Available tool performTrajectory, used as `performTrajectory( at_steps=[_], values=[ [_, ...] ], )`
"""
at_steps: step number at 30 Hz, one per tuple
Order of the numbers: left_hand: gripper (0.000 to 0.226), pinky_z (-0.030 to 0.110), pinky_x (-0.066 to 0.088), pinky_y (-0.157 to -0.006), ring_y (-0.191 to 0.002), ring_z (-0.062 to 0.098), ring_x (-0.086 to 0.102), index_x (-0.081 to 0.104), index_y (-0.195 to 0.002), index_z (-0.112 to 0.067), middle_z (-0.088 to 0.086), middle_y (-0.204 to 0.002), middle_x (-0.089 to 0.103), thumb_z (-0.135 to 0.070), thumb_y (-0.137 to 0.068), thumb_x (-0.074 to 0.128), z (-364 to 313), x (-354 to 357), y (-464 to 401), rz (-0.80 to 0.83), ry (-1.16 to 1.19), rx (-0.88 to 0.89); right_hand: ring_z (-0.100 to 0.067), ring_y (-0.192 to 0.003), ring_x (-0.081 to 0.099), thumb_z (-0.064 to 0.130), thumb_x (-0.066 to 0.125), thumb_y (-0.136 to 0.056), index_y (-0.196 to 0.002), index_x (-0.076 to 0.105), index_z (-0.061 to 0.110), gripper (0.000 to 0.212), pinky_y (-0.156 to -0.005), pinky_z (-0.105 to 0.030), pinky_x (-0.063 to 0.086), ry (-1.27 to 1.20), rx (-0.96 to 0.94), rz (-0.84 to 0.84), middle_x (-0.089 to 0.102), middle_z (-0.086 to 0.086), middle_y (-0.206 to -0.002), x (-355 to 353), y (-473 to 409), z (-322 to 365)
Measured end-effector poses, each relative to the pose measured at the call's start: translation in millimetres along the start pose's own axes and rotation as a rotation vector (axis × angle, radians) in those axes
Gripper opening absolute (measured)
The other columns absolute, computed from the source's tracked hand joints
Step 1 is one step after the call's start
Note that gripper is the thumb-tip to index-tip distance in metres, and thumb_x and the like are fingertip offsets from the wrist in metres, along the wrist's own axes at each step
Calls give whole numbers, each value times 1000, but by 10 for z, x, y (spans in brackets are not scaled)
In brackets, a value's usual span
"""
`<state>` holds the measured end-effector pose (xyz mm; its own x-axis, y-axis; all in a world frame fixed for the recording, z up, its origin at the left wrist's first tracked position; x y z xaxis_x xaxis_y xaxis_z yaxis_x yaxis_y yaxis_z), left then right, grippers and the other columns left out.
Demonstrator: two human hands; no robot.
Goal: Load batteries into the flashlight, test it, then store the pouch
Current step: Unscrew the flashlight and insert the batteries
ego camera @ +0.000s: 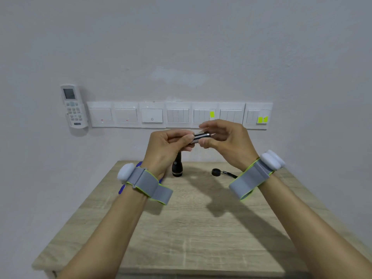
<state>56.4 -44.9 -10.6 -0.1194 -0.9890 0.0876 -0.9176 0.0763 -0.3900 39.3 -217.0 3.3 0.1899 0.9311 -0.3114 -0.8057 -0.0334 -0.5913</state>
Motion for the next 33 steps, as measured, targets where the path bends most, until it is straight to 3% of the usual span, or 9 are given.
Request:
performTrajectory(
  at_steps=[5,10,16,20,24,27,29,31,33],
  values=[
    [11,25,60,-72,-71,27,73,76,-91,-3,16,-79,75,-8,-82,73,31,34,-6,-48,-130,46,-19,-63,72,6,76,-77,-92,75,11,15,-72,-28,58,-44,7,-72,75,-13,-73,53,50,-97],
    [23,19,56,-70,-76,22,74,74,-99,-2,12,-86,77,-6,-77,78,0,49,40,24,-60,12,-21,-64,72,7,76,-78,-92,75,11,14,-77,-36,60,-122,56,-111,75,-11,-76,52,38,-169],
    [22,18,56,-66,-72,25,73,74,-99,-2,14,-83,76,-2,-77,77,-26,34,10,-21,-132,49,-20,-69,70,-1,75,-76,-103,71,4,27,-73,-26,58,-389,174,-82,74,-12,-83,106,61,-183],
    [21,18,56,-65,-69,23,73,74,-97,-2,15,-81,75,-3,-76,77,-15,38,32,-27,-180,80,-16,-63,69,-4,75,-76,-91,73,7,19,-67,-23,55,-373,181,-115,74,-10,-74,129,65,-220],
    [25,19,57,-69,-71,23,73,74,-99,-1,17,-85,75,-2,-75,78,2,37,31,-48,-137,81,-17,-65,69,-5,74,-76,-92,72,7,20,-69,-22,55,-398,161,-122,74,-11,-77,130,63,-214],
    [33,15,55,-74,-78,14,74,74,-104,-9,5,-90,77,-6,-72,81,7,46,29,-26,-128,66,-17,-71,69,-6,74,-75,-95,73,8,25,-74,-22,56,-450,170,-155,74,-11,-84,130,65,-220],
    [36,19,56,-78,-81,10,73,74,-103,-18,-6,-93,76,-14,-69,85,48,-14,-3,-122,-144,57,-17,-75,67,-6,74,-75,-97,72,9,27,-77,-25,55,-515,219,-187,71,-10,-84,112,57,-260],
    [29,31,57,-83,-80,10,69,73,-98,-23,-13,-95,74,-23,-70,84,98,-152,-61,-326,-289,93,-17,-77,65,-1,75,-77,-103,71,12,29,-76,-29,54,-595,320,-210,64,-8,-81,79,47,-311],
    [36,34,53,-87,-88,13,64,69,-104,-23,-10,-105,70,-26,-71,83,163,-259,-105,-410,-467,72,-21,-82,67,4,73,-81,-107,68,11,27,-74,-32,54,-673,401,-214,63,-9,-87,54,57,-348]
  ],
)
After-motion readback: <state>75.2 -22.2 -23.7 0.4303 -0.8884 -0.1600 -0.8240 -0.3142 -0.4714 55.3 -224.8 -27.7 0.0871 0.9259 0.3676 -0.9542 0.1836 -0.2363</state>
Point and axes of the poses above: each hand's wrist, its own y-axis away from the middle knuckle, its own x-axis out of the palm, z = x × y, the point moved 3 cm from there along -y, towards the middle knuckle
